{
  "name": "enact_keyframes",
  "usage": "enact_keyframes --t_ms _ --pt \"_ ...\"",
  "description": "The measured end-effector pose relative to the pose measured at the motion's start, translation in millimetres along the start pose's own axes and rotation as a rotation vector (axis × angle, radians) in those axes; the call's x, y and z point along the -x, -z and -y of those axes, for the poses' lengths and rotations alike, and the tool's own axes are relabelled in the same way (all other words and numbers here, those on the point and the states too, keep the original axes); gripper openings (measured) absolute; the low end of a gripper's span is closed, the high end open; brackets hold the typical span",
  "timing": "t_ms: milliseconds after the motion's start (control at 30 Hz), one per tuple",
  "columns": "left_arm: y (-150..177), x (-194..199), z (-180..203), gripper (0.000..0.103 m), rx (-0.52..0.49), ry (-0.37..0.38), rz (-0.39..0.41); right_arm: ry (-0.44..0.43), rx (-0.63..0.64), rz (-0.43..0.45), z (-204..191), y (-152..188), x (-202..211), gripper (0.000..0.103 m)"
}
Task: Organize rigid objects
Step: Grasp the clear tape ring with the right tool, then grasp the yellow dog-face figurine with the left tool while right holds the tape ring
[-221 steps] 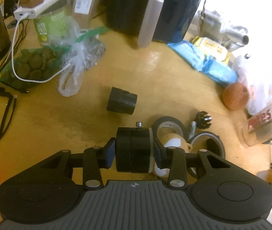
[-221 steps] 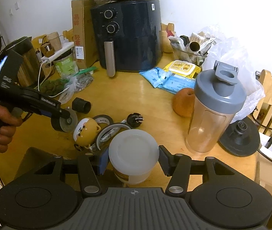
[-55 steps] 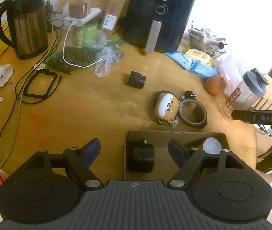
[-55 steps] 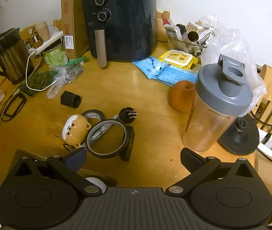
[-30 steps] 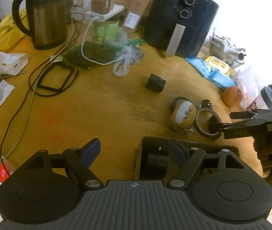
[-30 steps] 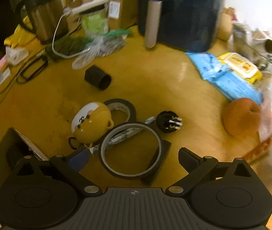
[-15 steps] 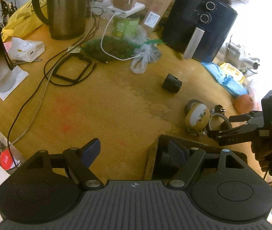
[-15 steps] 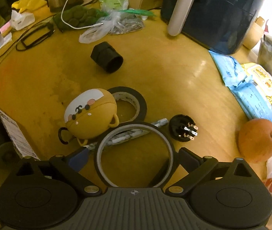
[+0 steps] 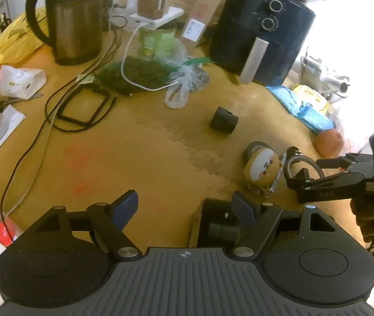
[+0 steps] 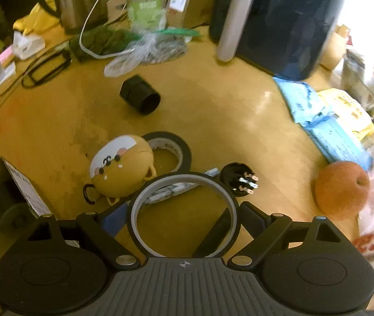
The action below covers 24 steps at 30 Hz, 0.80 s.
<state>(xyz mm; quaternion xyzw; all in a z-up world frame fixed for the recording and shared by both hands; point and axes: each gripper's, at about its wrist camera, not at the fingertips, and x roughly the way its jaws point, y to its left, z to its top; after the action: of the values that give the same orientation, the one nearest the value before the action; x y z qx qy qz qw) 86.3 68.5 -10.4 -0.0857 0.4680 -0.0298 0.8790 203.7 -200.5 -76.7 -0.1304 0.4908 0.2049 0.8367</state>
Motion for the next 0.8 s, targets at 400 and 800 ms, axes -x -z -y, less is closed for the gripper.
enact_keyframes --t_ms 400,800 --pt "-8 -20 36 0.078 -0.152 0.044 0.0 0.034 -0.16 0.059 19 14 40 0.091" --pt "-12 -53 76 0.078 -0.305 0.092 0.032 0.033 -0.275 0.105 20 40 77 0.091"
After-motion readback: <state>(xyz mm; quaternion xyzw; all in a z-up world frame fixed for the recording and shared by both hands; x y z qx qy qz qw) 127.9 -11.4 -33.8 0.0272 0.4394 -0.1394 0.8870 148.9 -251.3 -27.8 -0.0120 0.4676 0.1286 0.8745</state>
